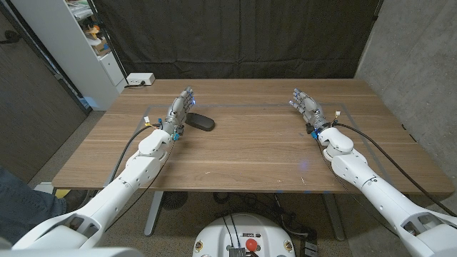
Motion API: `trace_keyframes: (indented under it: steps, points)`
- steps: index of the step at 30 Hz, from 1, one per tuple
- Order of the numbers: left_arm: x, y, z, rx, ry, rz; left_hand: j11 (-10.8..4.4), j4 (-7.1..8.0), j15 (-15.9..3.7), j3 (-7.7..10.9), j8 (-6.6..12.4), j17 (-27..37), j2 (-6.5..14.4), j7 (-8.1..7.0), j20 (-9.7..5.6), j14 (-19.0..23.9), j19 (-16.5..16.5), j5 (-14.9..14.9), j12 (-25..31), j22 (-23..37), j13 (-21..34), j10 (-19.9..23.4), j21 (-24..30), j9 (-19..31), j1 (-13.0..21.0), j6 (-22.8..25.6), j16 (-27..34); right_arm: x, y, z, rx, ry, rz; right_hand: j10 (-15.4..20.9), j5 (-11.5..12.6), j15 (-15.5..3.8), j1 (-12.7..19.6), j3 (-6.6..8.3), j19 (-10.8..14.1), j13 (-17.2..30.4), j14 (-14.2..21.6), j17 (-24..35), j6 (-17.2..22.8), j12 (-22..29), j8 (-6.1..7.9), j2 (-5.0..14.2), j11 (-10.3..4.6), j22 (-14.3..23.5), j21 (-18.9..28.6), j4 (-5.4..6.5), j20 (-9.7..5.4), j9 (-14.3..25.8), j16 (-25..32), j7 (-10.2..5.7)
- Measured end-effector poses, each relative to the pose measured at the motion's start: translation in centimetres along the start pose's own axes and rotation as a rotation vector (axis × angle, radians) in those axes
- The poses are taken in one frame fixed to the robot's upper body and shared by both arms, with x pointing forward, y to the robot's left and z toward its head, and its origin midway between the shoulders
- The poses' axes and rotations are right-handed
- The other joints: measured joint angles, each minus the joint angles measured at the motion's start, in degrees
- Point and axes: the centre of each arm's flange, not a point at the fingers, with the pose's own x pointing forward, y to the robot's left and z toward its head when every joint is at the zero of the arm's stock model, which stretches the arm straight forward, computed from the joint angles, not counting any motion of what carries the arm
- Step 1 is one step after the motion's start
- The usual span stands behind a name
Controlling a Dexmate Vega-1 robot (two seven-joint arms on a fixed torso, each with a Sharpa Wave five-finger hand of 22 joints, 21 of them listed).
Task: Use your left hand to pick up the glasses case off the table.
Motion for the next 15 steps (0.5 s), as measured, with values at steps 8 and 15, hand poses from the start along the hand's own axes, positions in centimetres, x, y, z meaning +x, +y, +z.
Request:
trace_keyframes:
  steps: [8,15]
  points:
    - [-0.15,-0.08,0.14,0.0,0.001,-0.003,0.31,0.0,0.0,0.0,0.0,-0.01,0.0,0.0,0.0,0.0,0.0,0.0,0.0,0.0,0.0,0.31,0.0,0.0,0.0,0.0,0.0,-0.09,-0.05,0.07,0.001,-0.001,-0.001,0.0,-0.01,0.0,0.0,0.0,-0.01,-0.17,-0.01,0.0,0.2,0.0,0.0,0.0,0.0,0.0,0.0,0.0,0.0,0.0,0.0,0.2]
    - [-0.14,-0.2,0.19,0.001,0.004,-0.008,0.52,0.0,0.0,0.0,0.0,-0.01,0.23,0.31,0.46,0.0,-0.17,0.0,0.23,0.0,0.0,0.52,0.0,0.0,0.22,0.32,0.0,-0.21,-0.01,0.13,0.002,-0.004,-0.002,-0.01,-0.02,0.0,0.0,0.0,-0.01,-0.17,-0.01,-0.01,0.2,0.0,0.0,0.0,0.0,0.0,0.0,0.0,0.0,-0.08,0.0,0.2]
